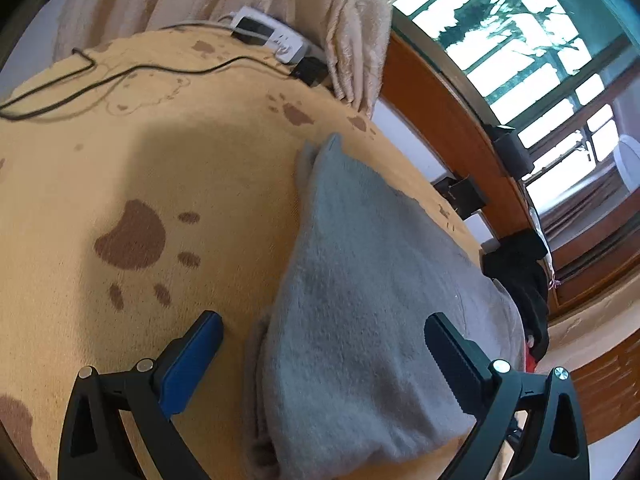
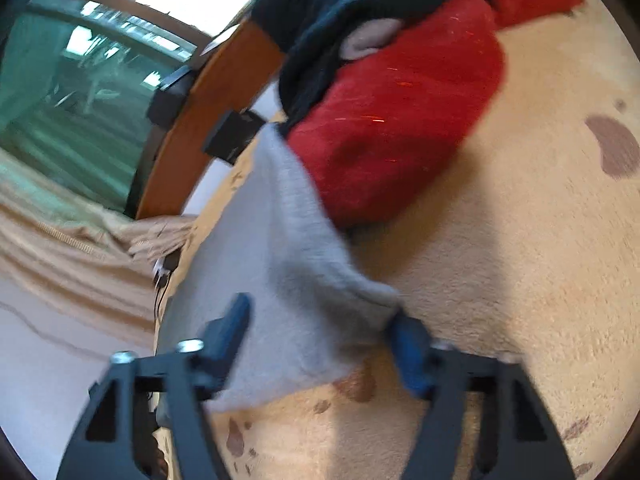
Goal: Fold clothes
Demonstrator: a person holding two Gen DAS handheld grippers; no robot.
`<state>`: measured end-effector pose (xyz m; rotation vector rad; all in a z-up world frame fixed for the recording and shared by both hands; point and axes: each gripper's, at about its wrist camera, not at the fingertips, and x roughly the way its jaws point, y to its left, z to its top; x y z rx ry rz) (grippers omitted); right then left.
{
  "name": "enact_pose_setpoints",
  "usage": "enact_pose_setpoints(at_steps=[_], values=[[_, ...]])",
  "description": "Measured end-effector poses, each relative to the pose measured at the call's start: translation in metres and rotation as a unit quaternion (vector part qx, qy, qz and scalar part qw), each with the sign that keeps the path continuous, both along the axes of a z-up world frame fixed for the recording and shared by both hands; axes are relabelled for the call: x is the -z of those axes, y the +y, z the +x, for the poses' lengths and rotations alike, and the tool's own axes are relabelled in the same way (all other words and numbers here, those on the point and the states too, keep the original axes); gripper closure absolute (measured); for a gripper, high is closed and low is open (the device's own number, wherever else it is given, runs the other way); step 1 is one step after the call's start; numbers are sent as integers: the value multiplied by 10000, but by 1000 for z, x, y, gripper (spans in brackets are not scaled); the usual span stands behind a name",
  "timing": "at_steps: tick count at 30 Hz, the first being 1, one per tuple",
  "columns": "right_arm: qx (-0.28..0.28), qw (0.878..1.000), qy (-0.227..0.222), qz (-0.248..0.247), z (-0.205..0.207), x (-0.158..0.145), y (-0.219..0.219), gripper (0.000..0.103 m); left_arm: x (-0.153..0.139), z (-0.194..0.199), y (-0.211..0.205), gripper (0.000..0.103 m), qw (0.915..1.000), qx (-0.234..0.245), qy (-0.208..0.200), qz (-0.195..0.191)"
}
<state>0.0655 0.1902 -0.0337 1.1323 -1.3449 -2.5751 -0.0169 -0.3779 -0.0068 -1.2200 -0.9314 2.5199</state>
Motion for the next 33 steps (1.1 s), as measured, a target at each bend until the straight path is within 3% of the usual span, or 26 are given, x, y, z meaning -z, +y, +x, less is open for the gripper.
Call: enact_pose_setpoints(at_steps=[2, 6, 9, 11, 15, 21, 26, 33], values=[[173, 9998, -47, -41, 3, 5, 4, 70, 0, 2, 2, 0, 9998, 39, 169, -112], [351, 9994, -76, -32, 3, 8, 4, 74, -1, 1, 8, 0, 9987, 117, 256, -424], [486, 9988, -51, 29, 2, 7, 2, 73, 0, 2, 7, 0, 9987, 132, 267, -413], [500, 9987, 68, -37, 0, 7, 1, 87, 0, 2, 3, 0, 9992, 109, 273, -276], [410, 9985, 348, -26, -9, -9, -7, 87, 1, 3, -2, 0, 9996, 76, 268, -74], [15, 9944, 939, 494, -40, -57, -44, 88, 1, 4, -4, 0, 9997, 40, 250, 3], [-564, 9874, 1270, 759, -74, -85, -98, 88, 1, 5, -4, 0, 9997, 7, 228, -18], [-1587, 9680, 1668, 1001, -101, -110, -191, 88, 3, 12, -20, 0, 9988, -258, 211, 365]])
